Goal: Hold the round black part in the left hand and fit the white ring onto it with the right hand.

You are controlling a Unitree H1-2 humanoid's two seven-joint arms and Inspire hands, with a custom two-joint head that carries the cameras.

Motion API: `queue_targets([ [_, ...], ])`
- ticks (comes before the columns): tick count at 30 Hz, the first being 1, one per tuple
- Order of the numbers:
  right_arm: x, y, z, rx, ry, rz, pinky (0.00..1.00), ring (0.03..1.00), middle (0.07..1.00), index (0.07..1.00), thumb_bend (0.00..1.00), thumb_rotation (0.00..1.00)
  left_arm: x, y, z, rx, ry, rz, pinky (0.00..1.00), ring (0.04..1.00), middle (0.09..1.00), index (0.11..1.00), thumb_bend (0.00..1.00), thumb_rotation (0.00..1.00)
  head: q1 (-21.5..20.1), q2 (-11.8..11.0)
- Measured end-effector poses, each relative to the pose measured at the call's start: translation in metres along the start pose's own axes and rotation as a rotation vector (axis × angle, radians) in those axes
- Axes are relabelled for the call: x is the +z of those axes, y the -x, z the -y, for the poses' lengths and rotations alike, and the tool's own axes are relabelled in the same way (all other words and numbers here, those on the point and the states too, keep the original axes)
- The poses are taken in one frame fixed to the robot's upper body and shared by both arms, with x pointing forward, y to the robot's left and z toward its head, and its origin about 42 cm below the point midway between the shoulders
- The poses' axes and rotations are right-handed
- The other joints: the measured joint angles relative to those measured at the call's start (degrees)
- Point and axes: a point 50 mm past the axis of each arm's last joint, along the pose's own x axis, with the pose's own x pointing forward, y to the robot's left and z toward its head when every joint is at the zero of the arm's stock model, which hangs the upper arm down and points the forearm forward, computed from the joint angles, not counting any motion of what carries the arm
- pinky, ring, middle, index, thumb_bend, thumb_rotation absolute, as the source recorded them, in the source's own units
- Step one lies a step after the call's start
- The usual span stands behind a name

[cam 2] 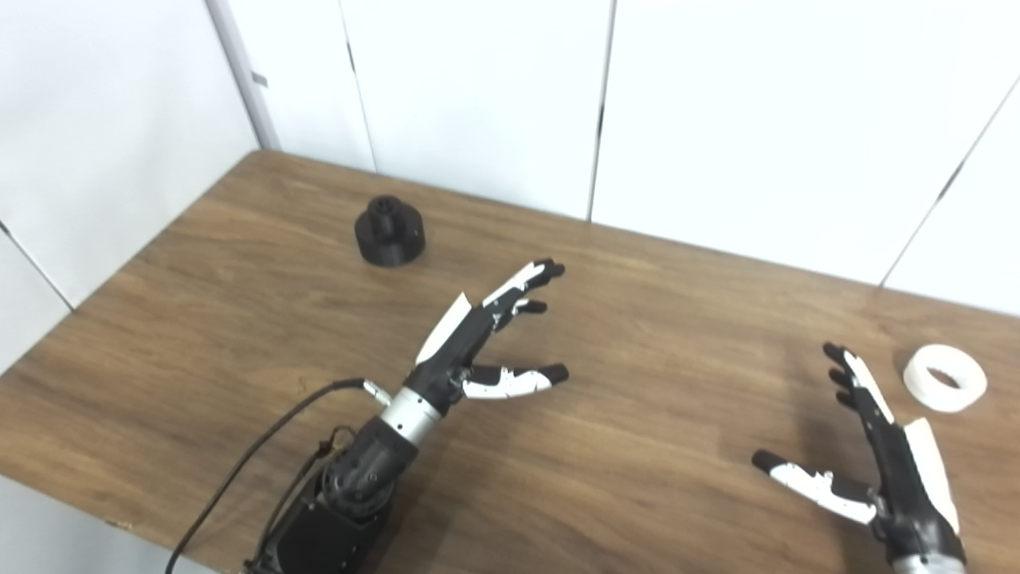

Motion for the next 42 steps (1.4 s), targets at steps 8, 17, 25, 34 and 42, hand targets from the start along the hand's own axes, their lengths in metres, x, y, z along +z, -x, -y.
queue_targets([
  [8,-0.002,0.001,0.000,0.007,-0.012,-0.001,0.85,0.910,0.968,0.941,0.72,0.35,0.000,0.000,0.000,0.000,0.003,0.000,0.86,0.962,0.957,0.884,0.69,0.14,0.0,-0.4],
  [17,-0.005,0.002,0.000,0.016,-0.017,-0.001,0.85,0.901,0.956,0.928,0.73,0.34,0.001,0.000,0.000,0.016,-0.023,-0.006,0.75,0.882,0.894,0.792,0.74,0.14,-0.1,-0.4],
  [25,-0.007,0.003,-0.001,0.025,-0.024,0.003,0.83,0.903,0.957,0.926,0.72,0.32,0.006,0.000,-0.024,0.047,-0.151,-0.032,0.77,0.855,0.849,0.794,0.82,0.27,-0.1,-0.4],
  [34,-0.008,0.003,0.001,0.025,-0.022,0.003,0.83,0.893,0.952,0.917,0.72,0.32,0.012,-0.010,-0.068,-0.010,-0.293,-0.083,0.76,0.854,0.861,0.800,0.83,0.29,0.4,-0.4],
  [42,-0.010,0.003,0.007,0.033,-0.015,0.000,0.84,0.907,0.959,0.919,0.72,0.33,0.021,-0.018,-0.086,0.006,-0.342,-0.125,0.75,0.855,0.866,0.799,0.82,0.26,0.9,0.0],
])
